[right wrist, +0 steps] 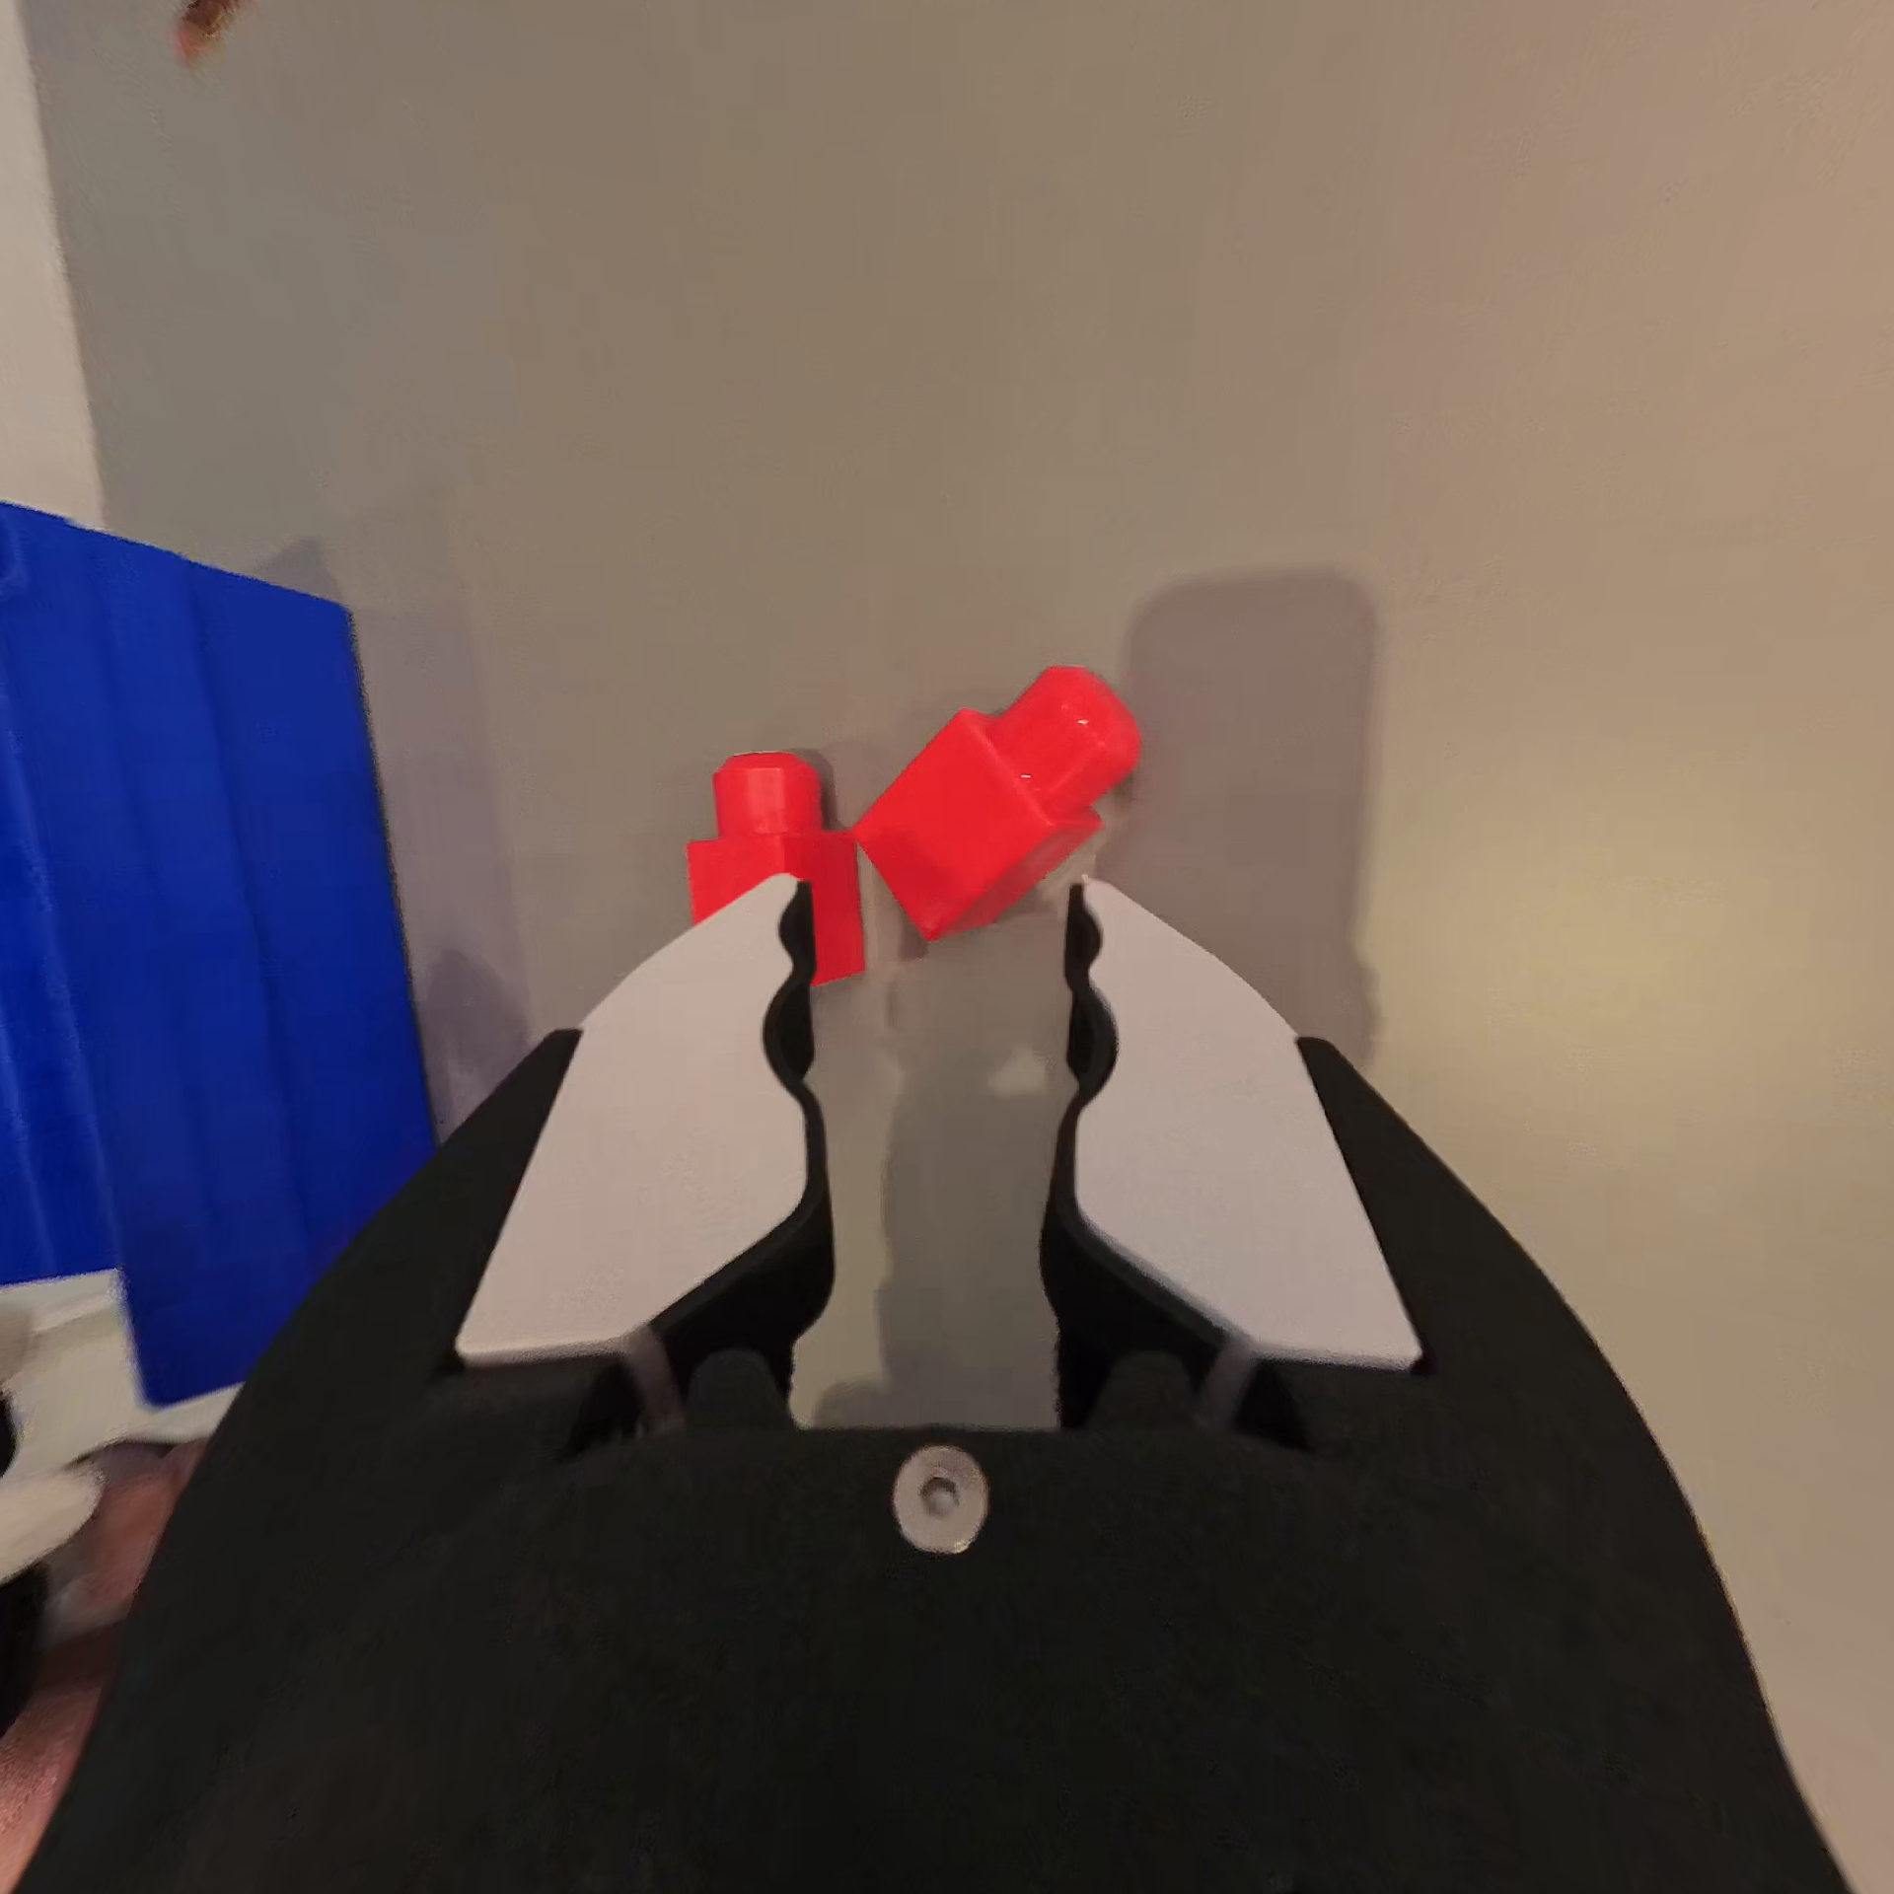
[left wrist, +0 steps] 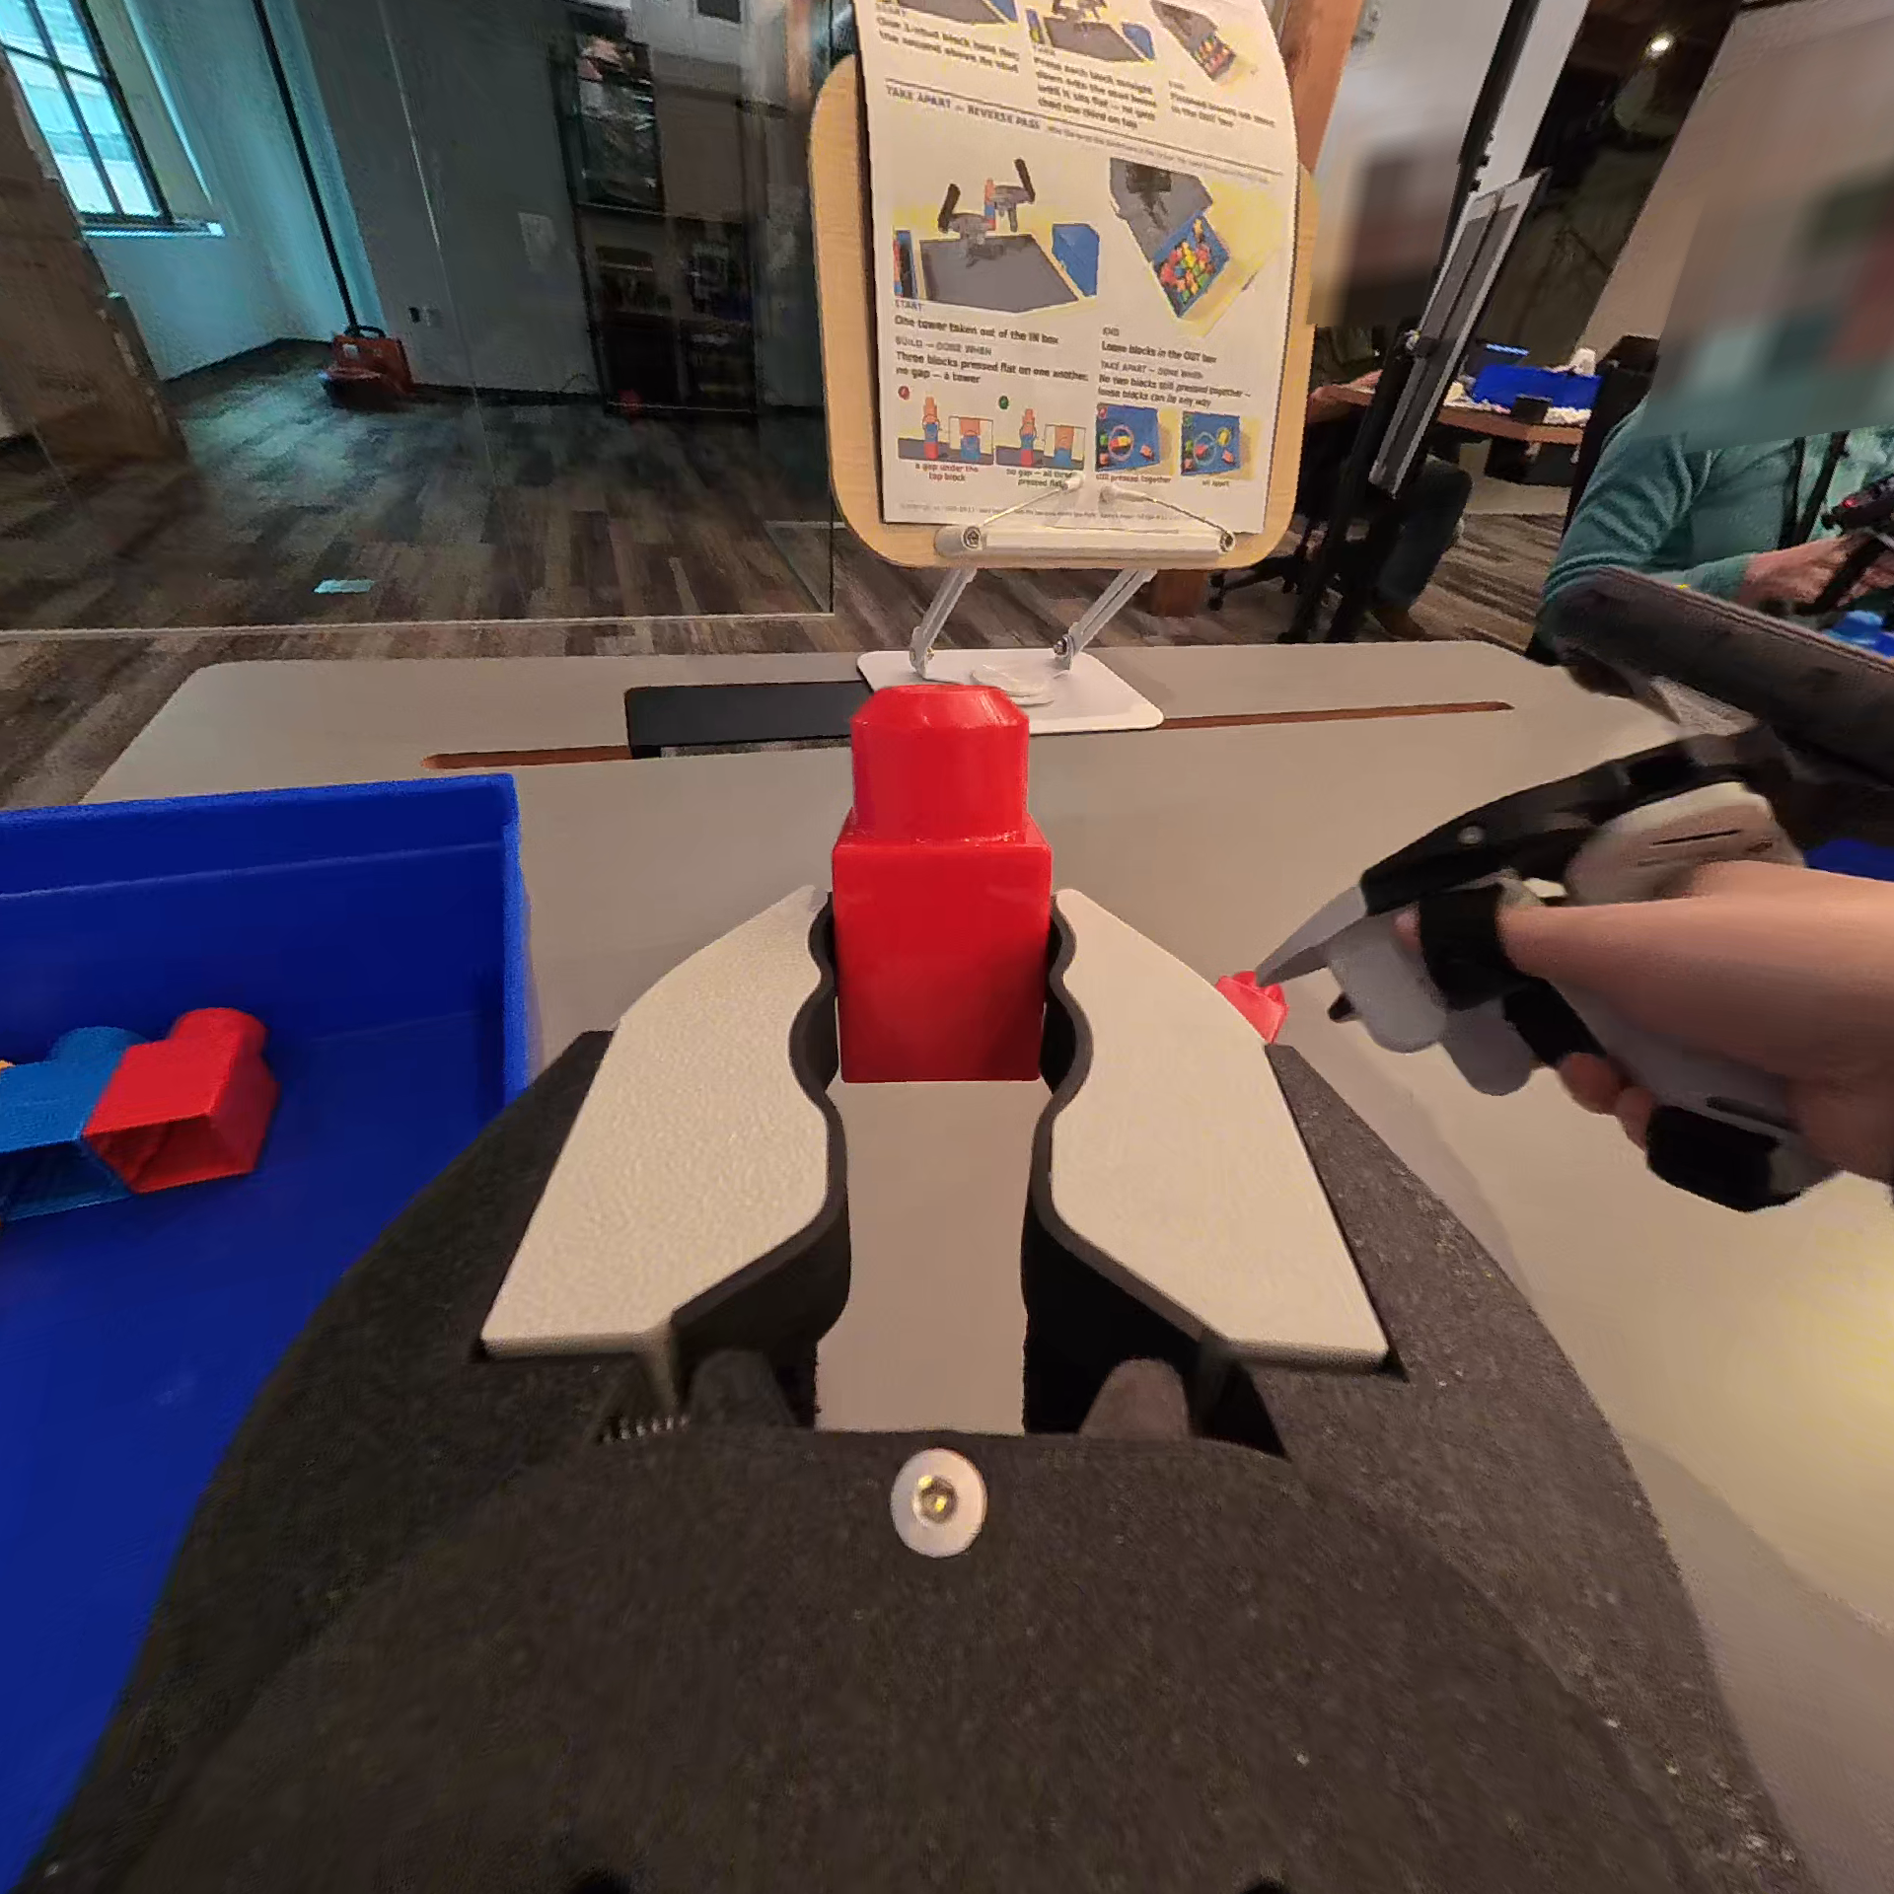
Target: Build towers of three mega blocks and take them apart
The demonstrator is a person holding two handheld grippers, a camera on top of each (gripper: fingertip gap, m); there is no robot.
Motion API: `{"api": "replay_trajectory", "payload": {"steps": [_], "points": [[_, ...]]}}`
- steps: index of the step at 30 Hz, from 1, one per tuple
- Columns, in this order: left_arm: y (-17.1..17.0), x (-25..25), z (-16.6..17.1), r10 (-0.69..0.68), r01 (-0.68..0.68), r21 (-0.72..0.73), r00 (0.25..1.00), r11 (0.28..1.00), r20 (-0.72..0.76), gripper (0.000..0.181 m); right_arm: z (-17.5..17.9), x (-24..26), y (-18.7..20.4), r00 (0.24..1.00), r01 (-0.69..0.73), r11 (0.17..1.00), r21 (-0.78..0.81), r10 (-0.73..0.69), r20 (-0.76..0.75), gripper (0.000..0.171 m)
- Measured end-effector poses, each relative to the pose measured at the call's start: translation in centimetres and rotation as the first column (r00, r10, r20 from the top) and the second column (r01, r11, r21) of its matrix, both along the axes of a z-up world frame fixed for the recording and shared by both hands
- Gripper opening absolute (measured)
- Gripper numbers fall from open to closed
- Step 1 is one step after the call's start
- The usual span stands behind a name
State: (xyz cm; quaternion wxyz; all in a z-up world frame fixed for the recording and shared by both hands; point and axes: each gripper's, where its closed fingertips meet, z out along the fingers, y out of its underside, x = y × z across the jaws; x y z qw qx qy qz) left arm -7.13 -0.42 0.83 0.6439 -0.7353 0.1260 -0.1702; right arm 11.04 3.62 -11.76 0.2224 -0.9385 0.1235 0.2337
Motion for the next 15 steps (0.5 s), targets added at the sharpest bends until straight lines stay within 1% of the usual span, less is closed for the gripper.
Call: {"api": "replay_trajectory", "payload": {"steps": [2,4,7,9,11,15], "points": [[-0.4,0.2,-0.4,-0.018,0.018,0.002,1.0,1.0,-0.001,0.036,-0.9,-0.1,0.0,0.999,0.023,0.999,-0.035,-0.021,0.039,0.056],[-0.5,0.2,-0.9,-0.023,0.023,-0.004,1.0,1.0,-0.005,0.036,-1.1,-0.7,0.3,0.999,0.041,0.998,-0.051,-0.04,0.03,0.06],[-0.4,0.3,-1.3,-0.038,0.038,-0.01,0.999,0.999,0.006,0.036,-1.9,-0.7,0.8,0.995,0.057,0.996,-0.065,-0.051,0.085,0.068],[-0.5,0.3,-1.4,-0.045,0.045,-0.007,0.999,0.999,0.004,0.036,-2.5,-0.6,1.2,0.992,0.07,0.996,-0.06,-0.063,0.113,0.065],[-0.7,0.4,-1.5,-0.057,0.057,-0.005,0.998,0.998,0.013,0.036,-3.0,-0.5,1.5,0.988,0.063,0.996,-0.065,-0.053,0.148,0.057],[-0.5,0.4,-1.9,-0.062,0.062,-0.013,0.998,0.998,0.007,0.036,-3.9,-0.7,1.5,0.978,0.014,0.994,-0.108,0.009,0.208,0.051]]}}
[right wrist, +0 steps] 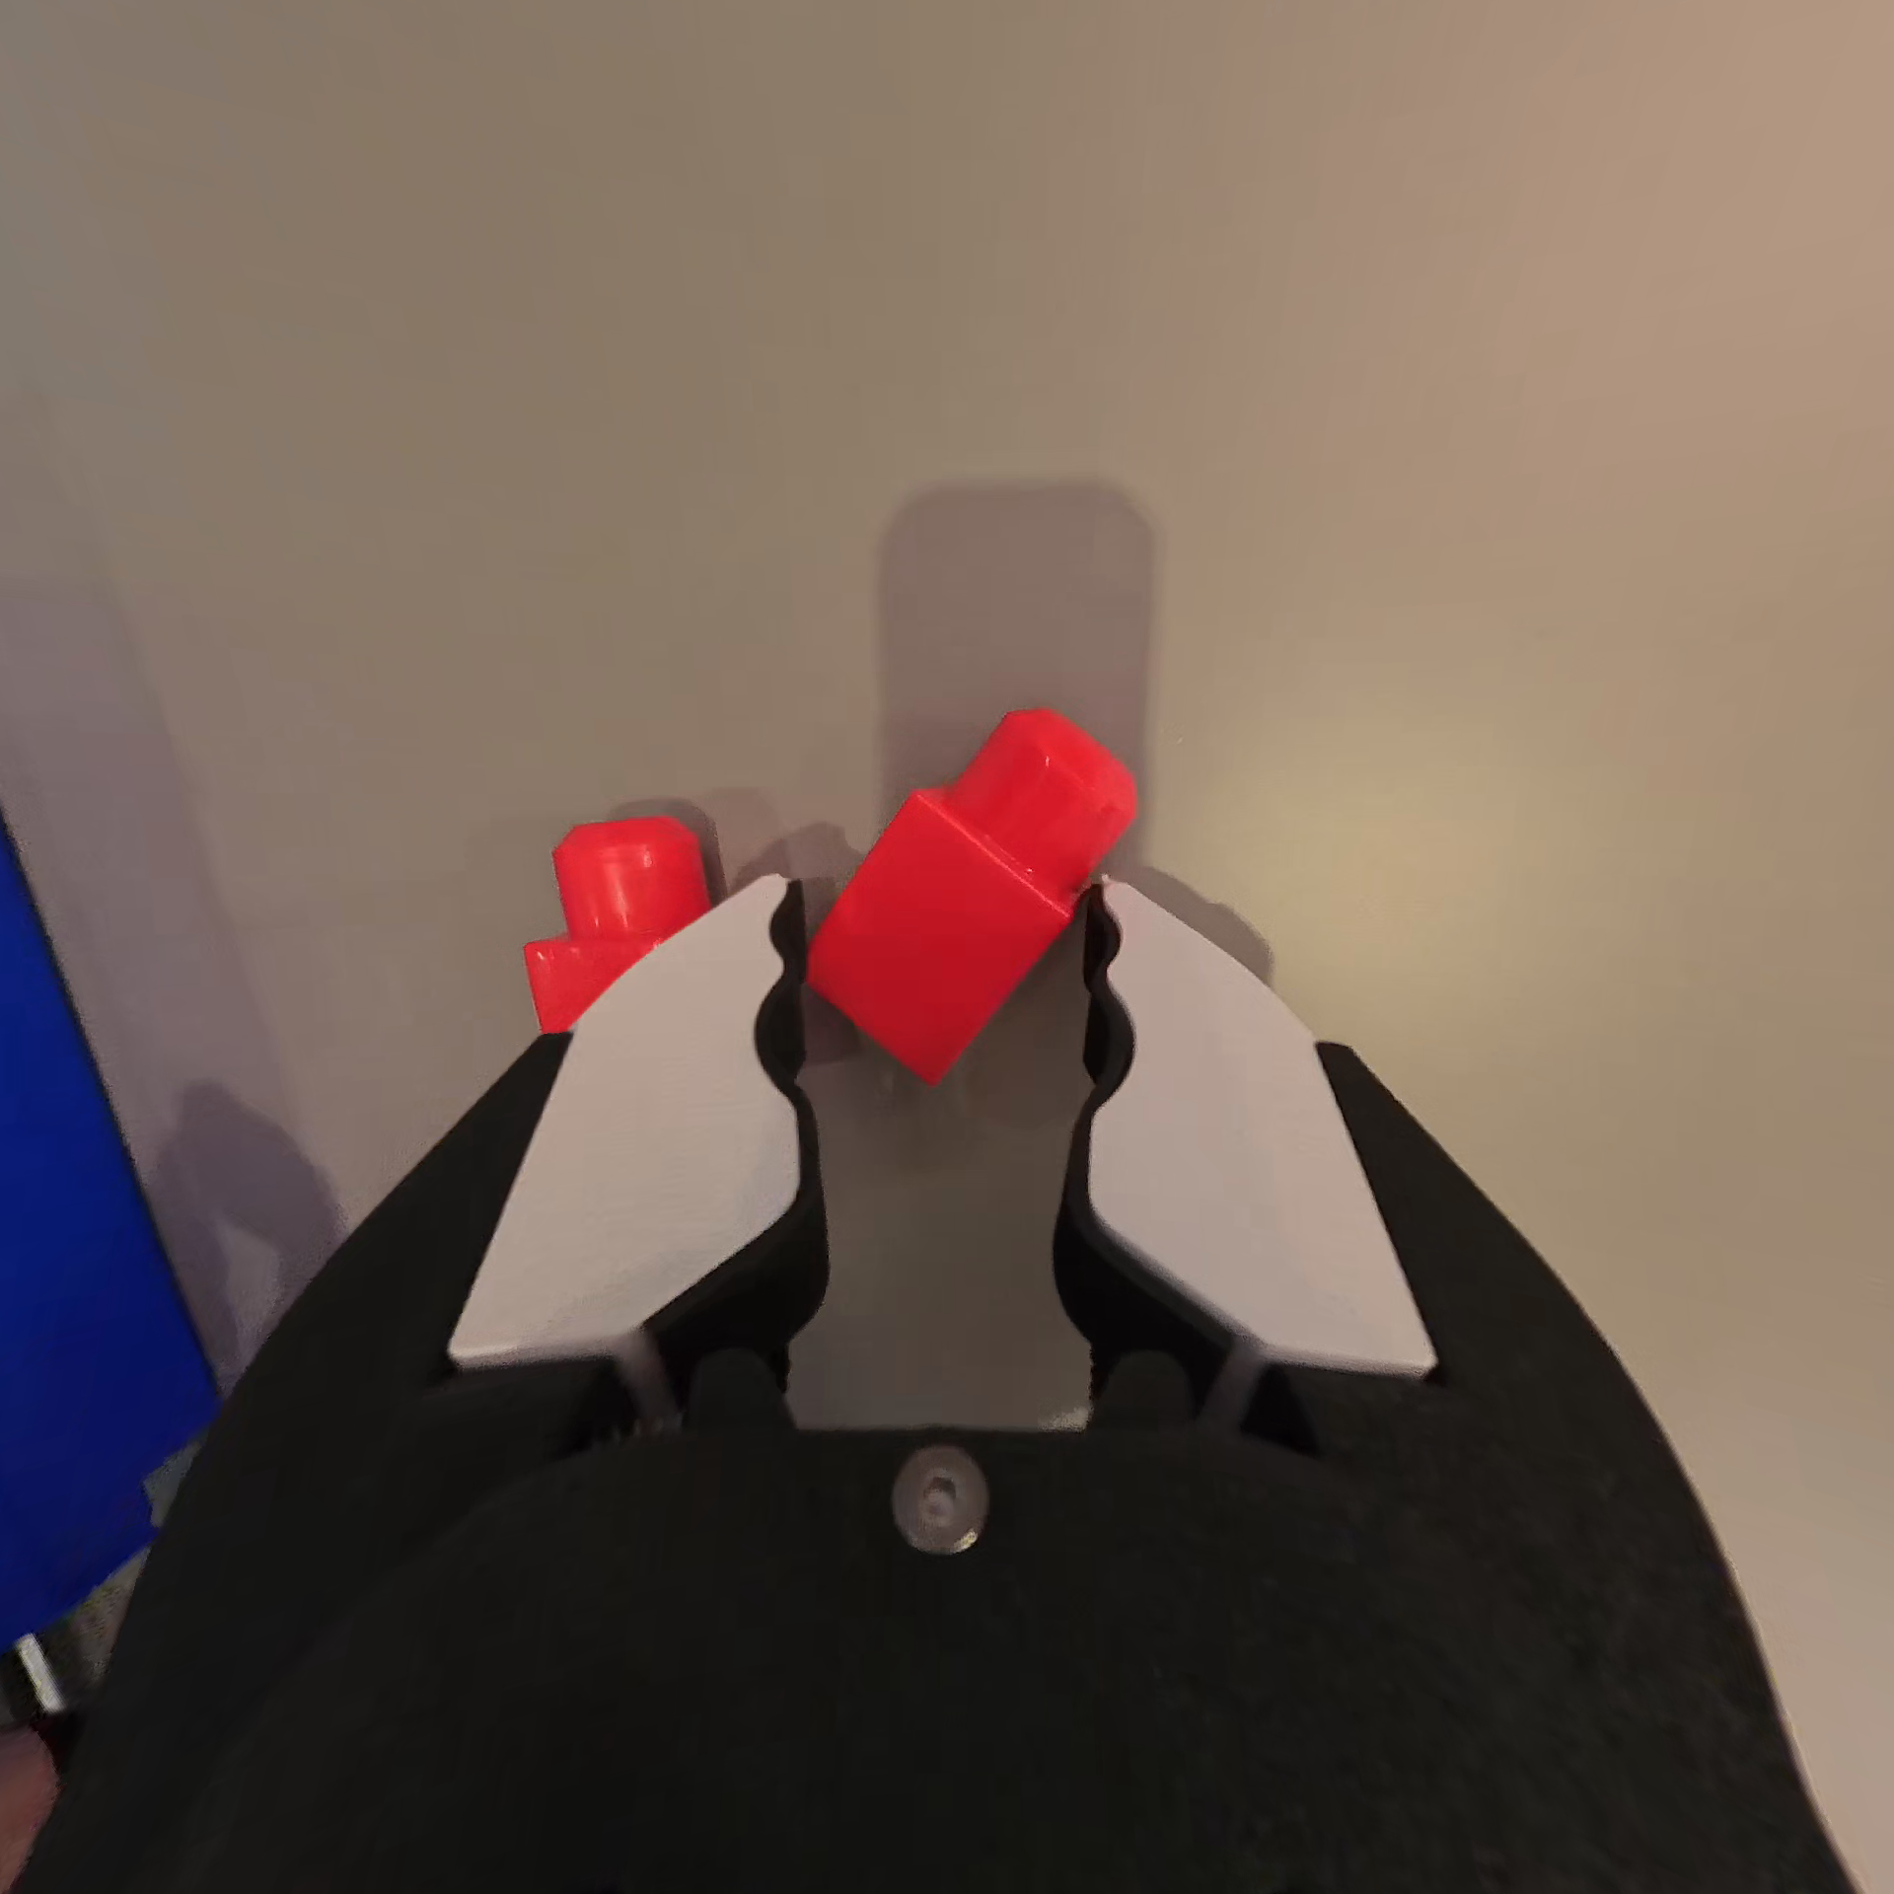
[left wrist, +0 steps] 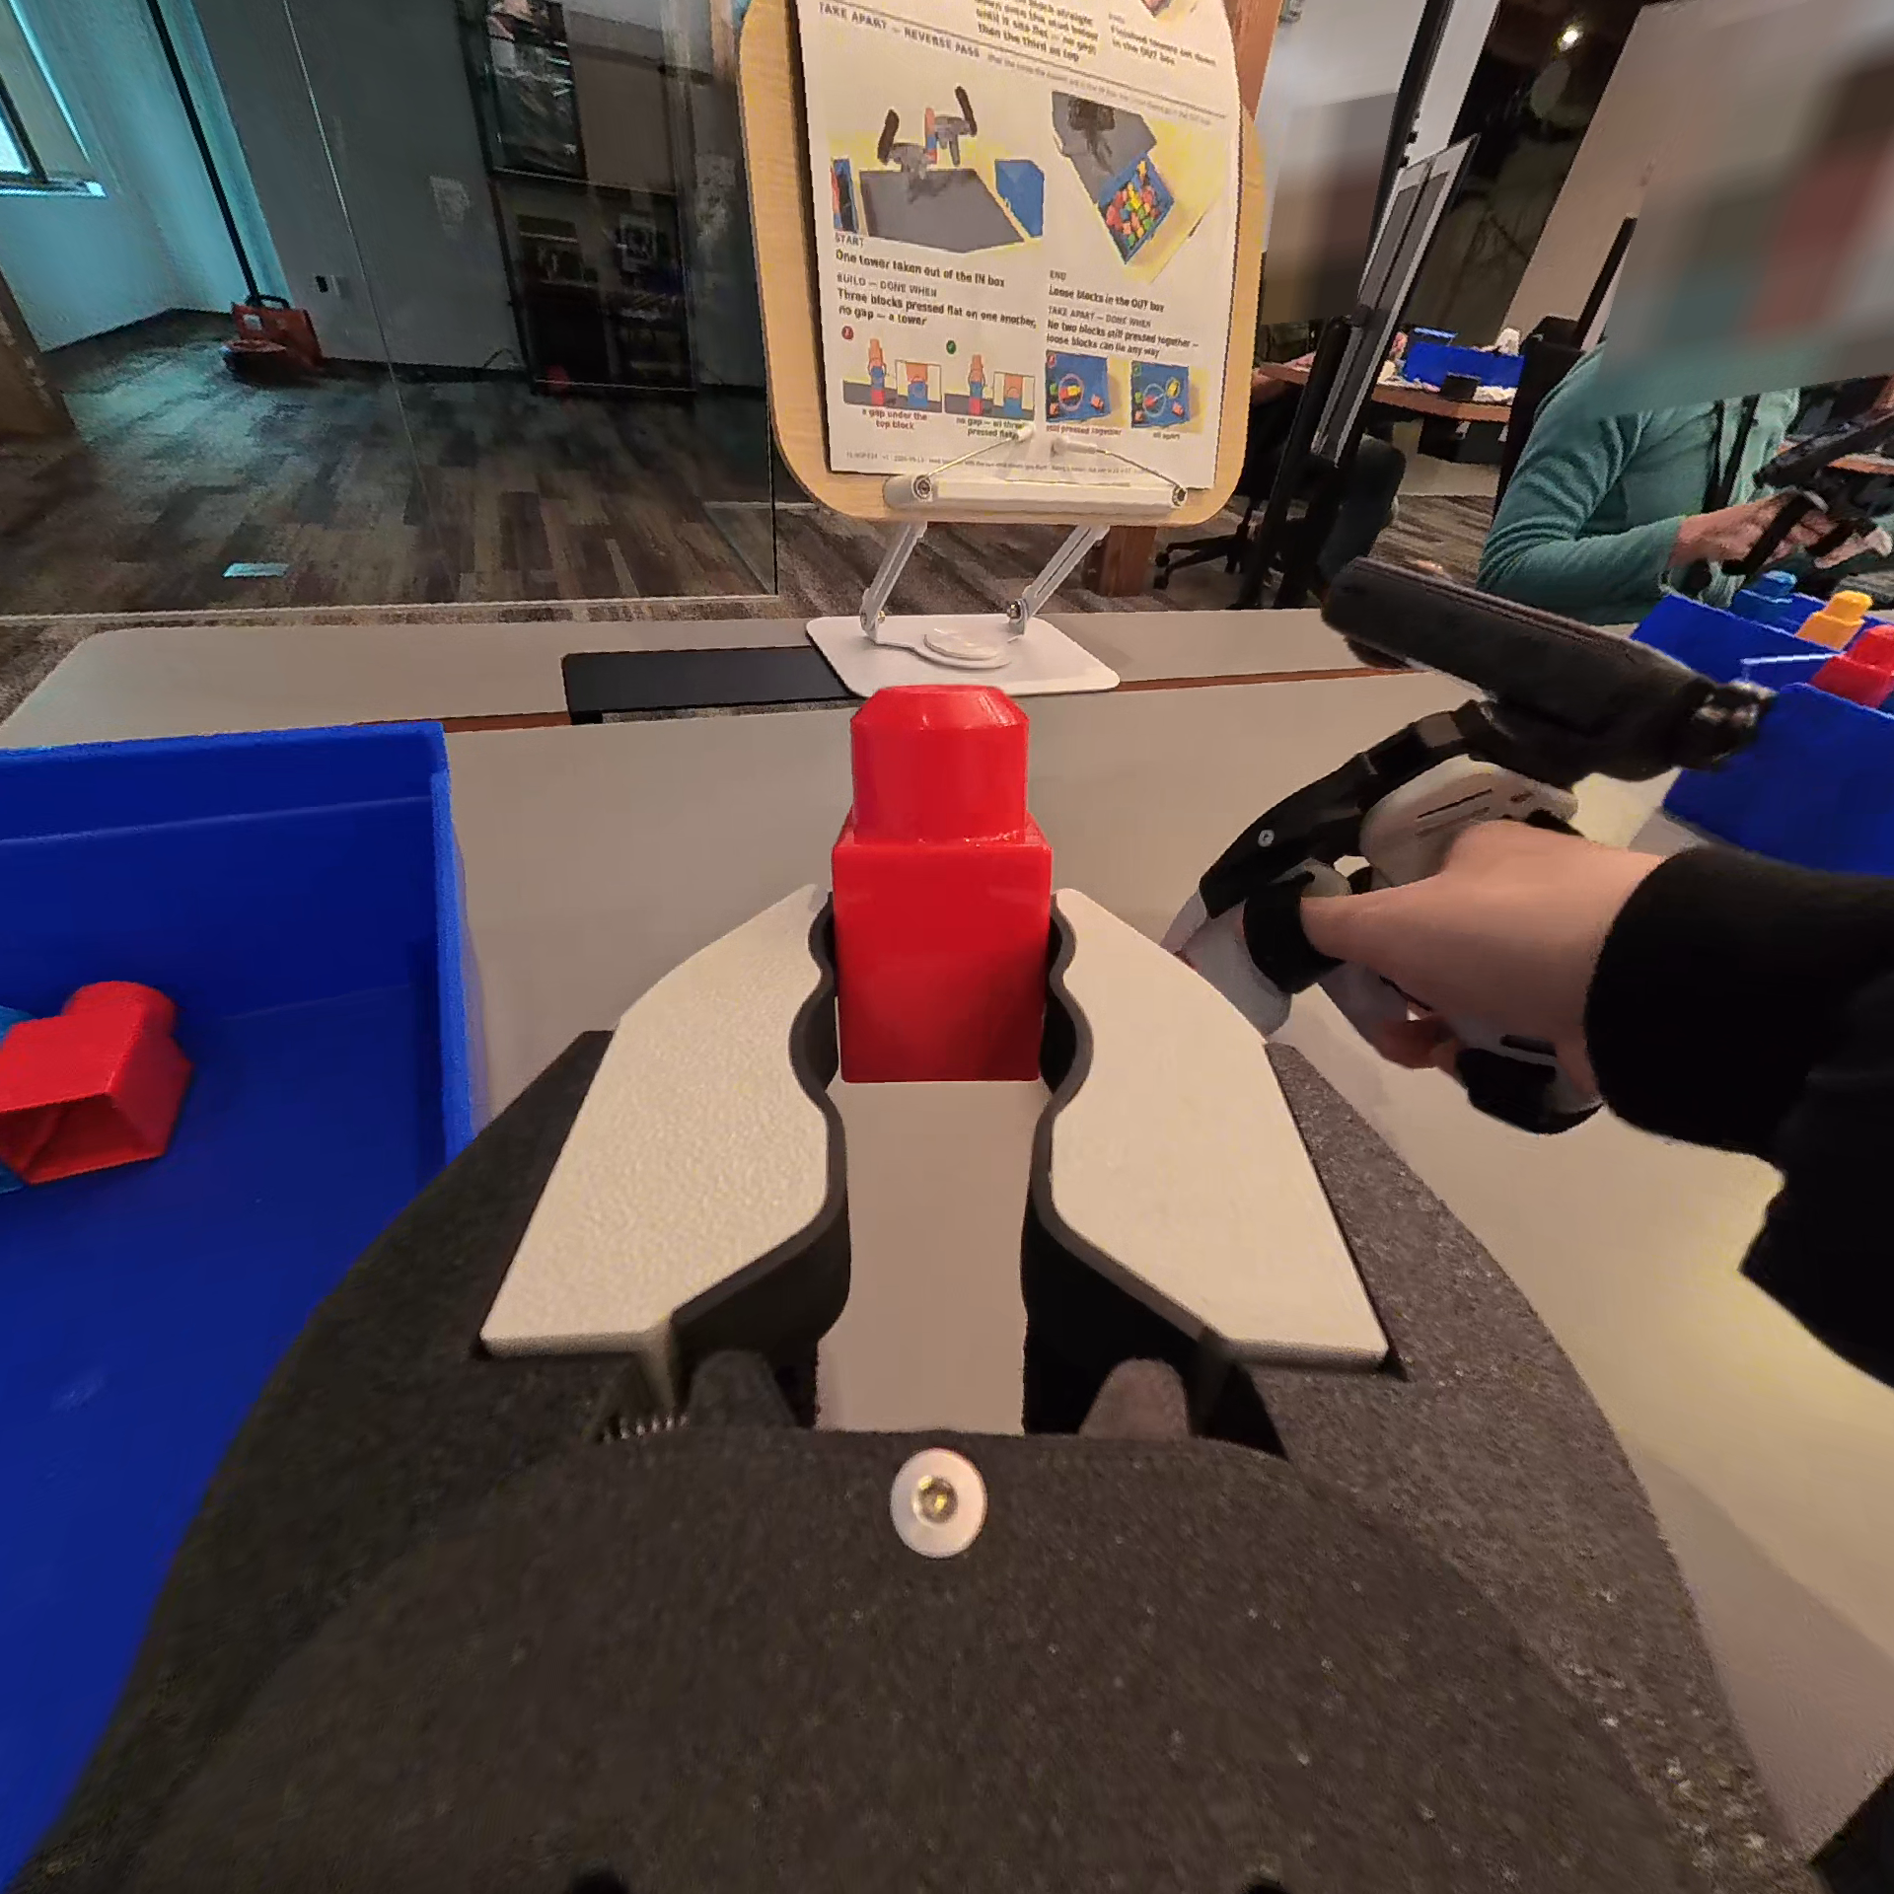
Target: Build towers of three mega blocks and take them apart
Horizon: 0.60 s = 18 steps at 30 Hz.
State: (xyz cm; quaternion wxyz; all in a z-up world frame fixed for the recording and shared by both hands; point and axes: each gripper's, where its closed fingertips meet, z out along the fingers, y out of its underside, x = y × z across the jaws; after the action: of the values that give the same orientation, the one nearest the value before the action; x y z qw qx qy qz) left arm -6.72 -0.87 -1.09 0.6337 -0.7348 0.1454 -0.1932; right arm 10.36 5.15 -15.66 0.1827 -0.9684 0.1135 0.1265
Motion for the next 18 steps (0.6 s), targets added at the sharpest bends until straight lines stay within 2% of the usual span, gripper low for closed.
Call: {"api": "replay_trajectory", "payload": {"steps": [7,13,18], "points": [[0.2,-0.1,-0.1,0.006,-0.006,0.002,1.0,1.0,0.005,0.036,-0.1,2.6,-1.4,0.967,-0.193,0.97,-0.147,0.213,0.141,0.048],[0.4,0.4,-0.6,0.002,-0.002,-0.007,1.0,1.0,-0.019,0.036,-1.1,3.1,-1.9,0.932,-0.23,0.942,-0.245,0.286,0.223,0.045],[0.2,1.2,-0.7,-0.017,0.016,-0.006,0.999,1.0,-0.033,0.036,-0.9,2.3,-1.7,0.937,-0.227,0.936,-0.269,0.285,0.203,0.041]]}}
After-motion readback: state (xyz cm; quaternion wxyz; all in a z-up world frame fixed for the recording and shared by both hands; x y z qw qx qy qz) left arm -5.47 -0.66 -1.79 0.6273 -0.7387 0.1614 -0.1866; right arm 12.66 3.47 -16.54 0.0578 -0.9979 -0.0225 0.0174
